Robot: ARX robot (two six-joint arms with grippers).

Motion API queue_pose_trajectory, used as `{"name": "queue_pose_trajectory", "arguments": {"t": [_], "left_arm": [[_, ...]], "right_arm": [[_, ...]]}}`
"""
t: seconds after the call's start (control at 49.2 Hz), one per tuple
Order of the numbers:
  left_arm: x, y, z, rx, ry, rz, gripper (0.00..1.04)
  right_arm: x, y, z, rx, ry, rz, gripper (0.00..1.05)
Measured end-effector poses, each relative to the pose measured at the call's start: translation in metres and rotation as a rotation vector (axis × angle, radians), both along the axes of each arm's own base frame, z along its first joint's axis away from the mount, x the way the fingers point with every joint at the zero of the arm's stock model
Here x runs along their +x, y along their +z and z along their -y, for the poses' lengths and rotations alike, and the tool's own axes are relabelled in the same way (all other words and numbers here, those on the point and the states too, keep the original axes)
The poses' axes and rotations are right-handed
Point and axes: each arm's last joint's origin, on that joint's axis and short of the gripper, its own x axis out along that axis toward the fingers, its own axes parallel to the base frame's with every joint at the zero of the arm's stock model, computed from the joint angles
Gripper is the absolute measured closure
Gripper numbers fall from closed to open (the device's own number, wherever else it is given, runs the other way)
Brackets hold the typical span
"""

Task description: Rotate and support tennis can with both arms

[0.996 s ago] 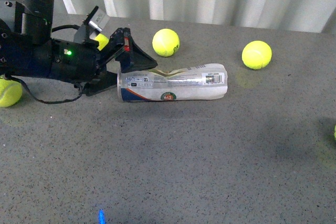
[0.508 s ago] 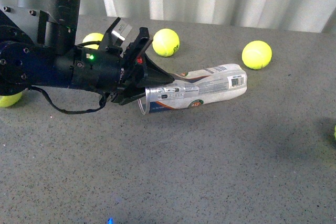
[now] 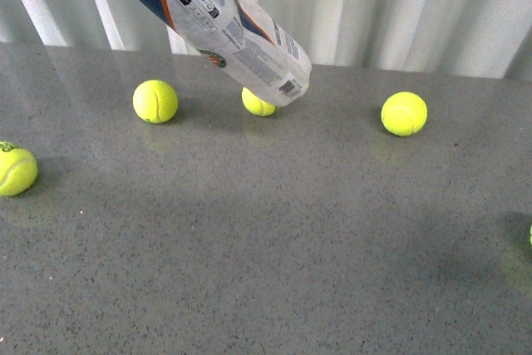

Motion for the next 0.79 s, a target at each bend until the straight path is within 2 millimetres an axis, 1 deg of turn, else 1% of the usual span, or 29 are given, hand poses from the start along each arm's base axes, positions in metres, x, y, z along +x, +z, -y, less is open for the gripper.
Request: {"name": "queue_pose_trajectory", "arguments": {"t": [0.041, 0.081, 0.122, 0.142, 0.244, 0.284, 0.386, 0.406, 0.488, 0.528, 0.63, 0.793], "left_arm": [[-0.003, 0.009, 0.007, 0.063, -0.048, -0.004, 1.01], [-0.007, 0.017, 0.016, 0.165, -0.121, 0.002, 1.01], [-0.008, 0.021, 0.022, 0.217, -0.153, -0.002, 1.01], [-0.010, 0.024, 0.028, 0.266, -0.189, -0.003, 1.01], [-0.010, 0.025, 0.049, 0.386, -0.291, -0.014, 1.01], [-0.010, 0.022, 0.057, 0.415, -0.327, -0.024, 1.01], [-0.008, -0.007, 0.085, 0.490, -0.441, -0.076, 1.01], [-0.008, -0.008, 0.087, 0.492, -0.445, -0.078, 1.01], [0.001, -0.029, 0.099, 0.520, -0.471, -0.090, 1.01], [0.006, -0.040, 0.102, 0.533, -0.478, -0.101, 1.01], [0.018, -0.055, 0.106, 0.546, -0.469, -0.106, 1.01], [0.036, -0.068, 0.102, 0.540, -0.421, -0.086, 1.01]], "right_arm": [[0.000, 0.000, 0.000, 0.000, 0.000, 0.000, 0.07], [0.000, 0.000, 0.000, 0.000, 0.000, 0.000, 0.07], [0.000, 0.000, 0.000, 0.000, 0.000, 0.000, 0.07], [0.000, 0.000, 0.000, 0.000, 0.000, 0.000, 0.07], [0.000, 0.000, 0.000, 0.000, 0.000, 0.000, 0.07], [0.000, 0.000, 0.000, 0.000, 0.000, 0.000, 0.07], [0.000, 0.000, 0.000, 0.000, 0.000, 0.000, 0.07], [0.000, 0.000, 0.000, 0.000, 0.000, 0.000, 0.07], [0.000, 0.000, 0.000, 0.000, 0.000, 0.000, 0.07], [0.000, 0.000, 0.000, 0.000, 0.000, 0.000, 0.07], [0.000, 0.000, 0.000, 0.000, 0.000, 0.000, 0.07], [0.000, 0.000, 0.000, 0.000, 0.000, 0.000, 0.07]]}}
